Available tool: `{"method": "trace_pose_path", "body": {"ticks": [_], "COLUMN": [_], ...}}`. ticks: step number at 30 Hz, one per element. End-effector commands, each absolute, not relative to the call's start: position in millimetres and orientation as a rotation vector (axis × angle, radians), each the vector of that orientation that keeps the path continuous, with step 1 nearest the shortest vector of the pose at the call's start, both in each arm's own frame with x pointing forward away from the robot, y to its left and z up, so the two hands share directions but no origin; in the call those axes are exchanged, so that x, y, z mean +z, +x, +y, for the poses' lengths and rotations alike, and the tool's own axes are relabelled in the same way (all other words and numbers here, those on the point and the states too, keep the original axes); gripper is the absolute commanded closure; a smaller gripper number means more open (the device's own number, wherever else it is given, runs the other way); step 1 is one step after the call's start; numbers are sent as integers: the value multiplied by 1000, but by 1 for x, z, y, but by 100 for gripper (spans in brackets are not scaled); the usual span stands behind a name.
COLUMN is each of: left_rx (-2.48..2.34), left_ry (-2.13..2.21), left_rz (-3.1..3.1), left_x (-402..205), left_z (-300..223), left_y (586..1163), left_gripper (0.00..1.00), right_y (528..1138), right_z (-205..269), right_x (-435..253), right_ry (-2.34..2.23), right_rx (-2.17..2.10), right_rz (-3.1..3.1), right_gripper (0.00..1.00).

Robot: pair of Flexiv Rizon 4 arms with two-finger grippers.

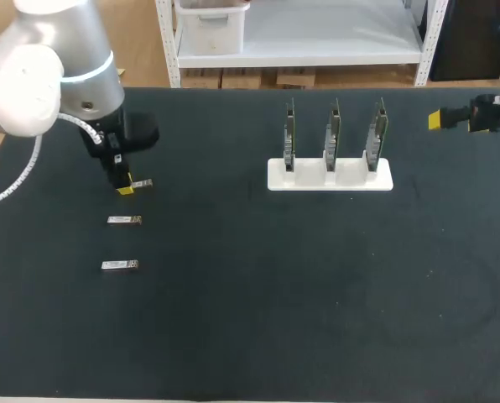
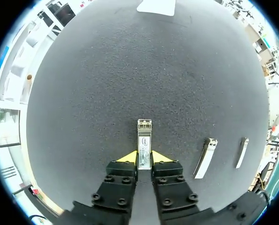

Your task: Pick up the optical module with the left hand, and insert it into the network port with the right hand.

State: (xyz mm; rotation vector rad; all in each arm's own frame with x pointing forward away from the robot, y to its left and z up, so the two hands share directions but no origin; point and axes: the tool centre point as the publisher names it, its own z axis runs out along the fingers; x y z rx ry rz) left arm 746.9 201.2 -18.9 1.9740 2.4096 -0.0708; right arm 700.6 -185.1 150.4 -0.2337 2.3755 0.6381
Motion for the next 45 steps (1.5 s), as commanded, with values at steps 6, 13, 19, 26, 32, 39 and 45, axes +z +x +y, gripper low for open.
{"method": "trace_pose_path", "body": {"ticks": [6,13,19,26,32,39,45], "left_rx": [-385,-648,-723,-725,-735,-805,-865], "left_ry": [1622,1185,938,932,978,1028,1129], "left_rz": [2529,2504,2318,2121,1945,1784,1680], "left_x": [7,58,115,160,188,215,227], "left_z": [209,211,200,168,136,99,63], "left_y": [772,810,835,844,842,833,827], "left_gripper": [100,100,100,100,100,100,100], "right_y": [700,700,700,700,700,700,700], "right_z": [-185,-185,-185,-185,-185,-185,-185], "right_x": [151,151,151,151,151,151,151], "right_ry": [-231,-231,-231,-231,-231,-231,-231], "right_rx": [634,634,634,634,634,634,634], "right_rz": [2375,2375,2375,2375,2375,2375,2375], "right_gripper": [0,0,0,0,0,0,0]}}
